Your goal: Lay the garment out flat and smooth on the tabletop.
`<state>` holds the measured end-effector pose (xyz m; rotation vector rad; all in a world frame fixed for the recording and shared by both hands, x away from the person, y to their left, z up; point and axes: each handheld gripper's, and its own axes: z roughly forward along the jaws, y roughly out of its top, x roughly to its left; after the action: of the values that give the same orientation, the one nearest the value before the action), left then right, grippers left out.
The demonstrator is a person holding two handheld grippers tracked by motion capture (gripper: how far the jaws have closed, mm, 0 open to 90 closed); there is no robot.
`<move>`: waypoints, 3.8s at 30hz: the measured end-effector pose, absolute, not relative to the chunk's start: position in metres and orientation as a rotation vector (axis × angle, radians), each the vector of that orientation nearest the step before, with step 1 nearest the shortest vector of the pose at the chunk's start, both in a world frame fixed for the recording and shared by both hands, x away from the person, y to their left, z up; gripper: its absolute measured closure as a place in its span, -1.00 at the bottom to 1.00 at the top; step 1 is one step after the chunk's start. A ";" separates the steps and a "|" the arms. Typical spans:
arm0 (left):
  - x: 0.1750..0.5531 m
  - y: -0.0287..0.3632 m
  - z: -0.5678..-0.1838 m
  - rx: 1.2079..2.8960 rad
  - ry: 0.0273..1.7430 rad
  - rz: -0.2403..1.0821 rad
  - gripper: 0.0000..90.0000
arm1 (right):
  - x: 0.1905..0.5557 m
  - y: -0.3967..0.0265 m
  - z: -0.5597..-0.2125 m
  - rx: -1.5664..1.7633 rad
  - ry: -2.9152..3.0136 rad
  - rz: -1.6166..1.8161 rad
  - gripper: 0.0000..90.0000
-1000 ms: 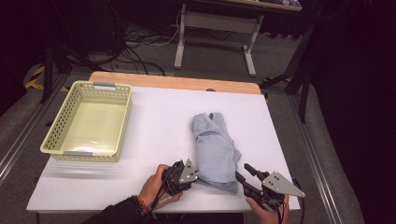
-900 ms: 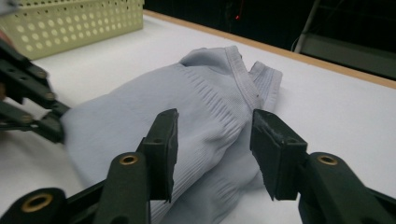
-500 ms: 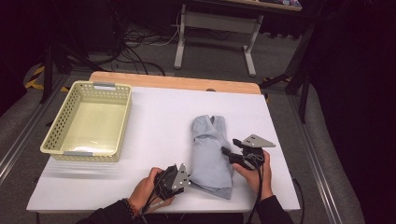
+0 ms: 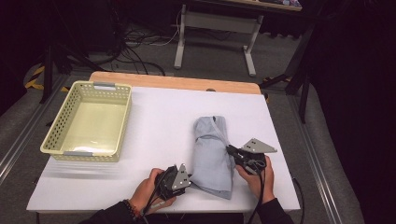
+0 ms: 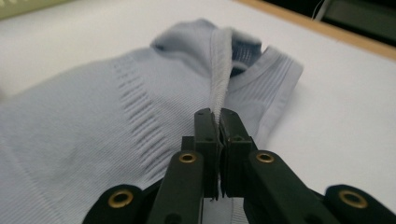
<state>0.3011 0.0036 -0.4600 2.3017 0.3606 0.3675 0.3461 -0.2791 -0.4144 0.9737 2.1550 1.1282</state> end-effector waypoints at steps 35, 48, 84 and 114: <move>0.329 0.003 -0.423 2.072 0.524 0.243 -0.55 | 0.334 -0.297 -0.447 1.208 2.251 0.992 0.16; 0.351 -0.024 -0.464 2.211 0.630 0.054 -0.57 | 0.346 -0.303 -0.454 1.309 2.312 1.101 0.32; 0.324 0.036 -0.449 2.199 0.629 0.353 0.21 | 0.359 -0.249 -0.422 0.926 2.133 1.136 0.55; 0.331 0.049 -0.392 2.100 0.566 0.479 0.65 | 0.302 -0.236 -0.458 0.748 2.399 1.026 1.00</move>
<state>0.3312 0.0493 -0.3924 2.1003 0.5663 0.4790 0.3019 -0.2363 -0.4585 0.7481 2.3990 1.0256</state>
